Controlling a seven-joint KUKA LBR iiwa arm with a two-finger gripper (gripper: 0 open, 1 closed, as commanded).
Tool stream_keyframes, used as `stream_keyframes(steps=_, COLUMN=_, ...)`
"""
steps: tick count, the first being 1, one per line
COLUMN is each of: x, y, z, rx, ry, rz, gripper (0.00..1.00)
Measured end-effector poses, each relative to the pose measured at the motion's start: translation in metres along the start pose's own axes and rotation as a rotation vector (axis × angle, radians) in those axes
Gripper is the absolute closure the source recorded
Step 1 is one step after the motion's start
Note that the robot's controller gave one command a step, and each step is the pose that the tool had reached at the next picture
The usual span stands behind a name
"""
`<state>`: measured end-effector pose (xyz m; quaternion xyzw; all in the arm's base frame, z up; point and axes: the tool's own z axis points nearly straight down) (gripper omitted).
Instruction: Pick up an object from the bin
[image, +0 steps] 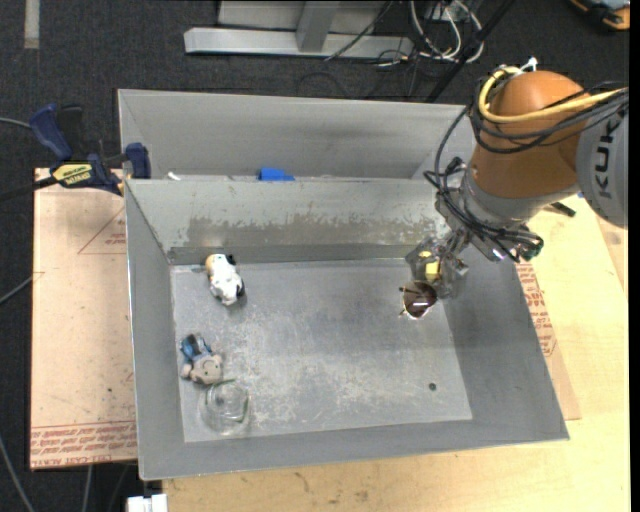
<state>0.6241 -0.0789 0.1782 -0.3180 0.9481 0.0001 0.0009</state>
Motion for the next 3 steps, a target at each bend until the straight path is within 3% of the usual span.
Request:
stream_keyframes(steps=1, x=0.002, y=-0.025, z=-0.007, rx=0.002, ry=-0.007, rz=-0.001, gripper=1.00)
stream_keyframes(steps=2, x=-0.001, y=-0.034, z=-0.016, rx=0.003, ry=0.000, rz=0.013, gripper=1.00)
stream_keyframes(steps=3, x=-0.005, y=-0.007, z=-0.037, rx=-0.001, ry=-0.001, rz=0.005, gripper=1.00)
